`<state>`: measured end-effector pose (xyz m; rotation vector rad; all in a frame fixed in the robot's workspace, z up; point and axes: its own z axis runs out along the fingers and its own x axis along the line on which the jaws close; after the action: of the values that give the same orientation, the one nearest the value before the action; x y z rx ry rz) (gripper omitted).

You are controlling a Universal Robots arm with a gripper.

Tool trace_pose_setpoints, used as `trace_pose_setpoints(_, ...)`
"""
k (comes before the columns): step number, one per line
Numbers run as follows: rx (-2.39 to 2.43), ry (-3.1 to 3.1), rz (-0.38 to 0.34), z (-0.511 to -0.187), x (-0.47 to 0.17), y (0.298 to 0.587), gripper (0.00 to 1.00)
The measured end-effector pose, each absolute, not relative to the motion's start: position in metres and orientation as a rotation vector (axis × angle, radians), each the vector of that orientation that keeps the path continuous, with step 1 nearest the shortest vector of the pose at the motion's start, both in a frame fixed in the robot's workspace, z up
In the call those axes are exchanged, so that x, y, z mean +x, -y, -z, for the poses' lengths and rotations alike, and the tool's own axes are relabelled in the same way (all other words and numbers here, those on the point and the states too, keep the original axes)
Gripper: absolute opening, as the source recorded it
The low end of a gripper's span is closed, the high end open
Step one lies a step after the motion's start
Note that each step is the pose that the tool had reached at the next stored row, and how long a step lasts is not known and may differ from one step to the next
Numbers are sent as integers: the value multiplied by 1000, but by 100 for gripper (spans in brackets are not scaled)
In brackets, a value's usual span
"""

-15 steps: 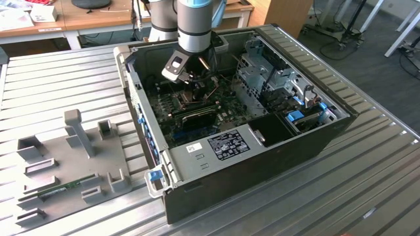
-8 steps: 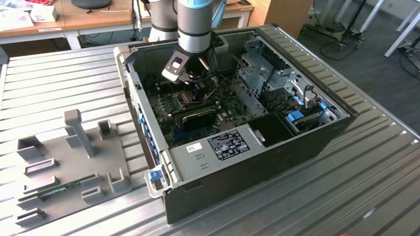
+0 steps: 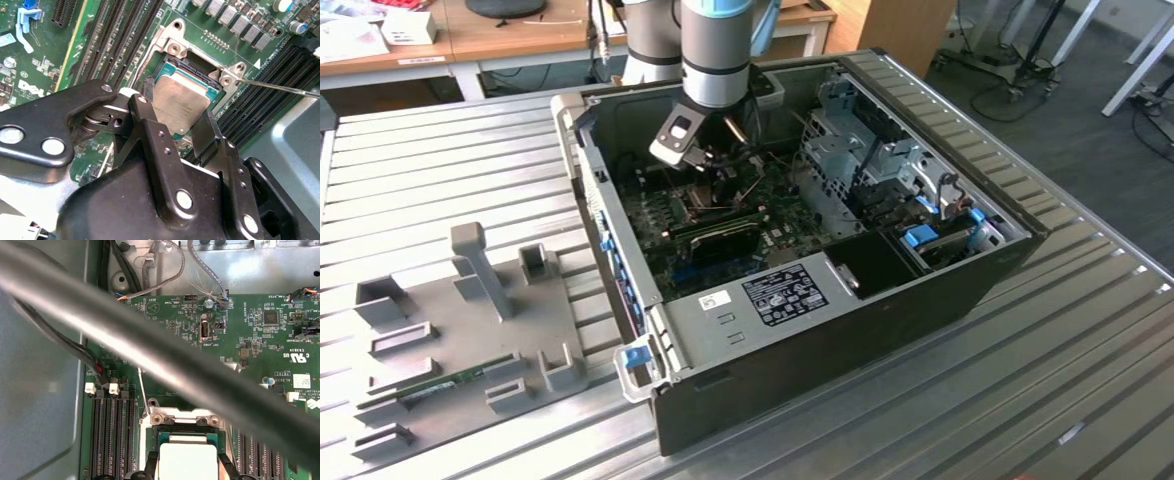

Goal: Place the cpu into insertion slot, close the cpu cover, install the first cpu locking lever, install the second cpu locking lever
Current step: 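Place the cpu into insertion slot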

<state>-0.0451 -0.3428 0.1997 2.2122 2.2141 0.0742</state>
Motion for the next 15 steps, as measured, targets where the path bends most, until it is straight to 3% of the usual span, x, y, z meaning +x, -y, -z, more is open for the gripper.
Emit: trace_pose_setpoints(15, 2215, -2211, -74, -197, -45, 342, 54)
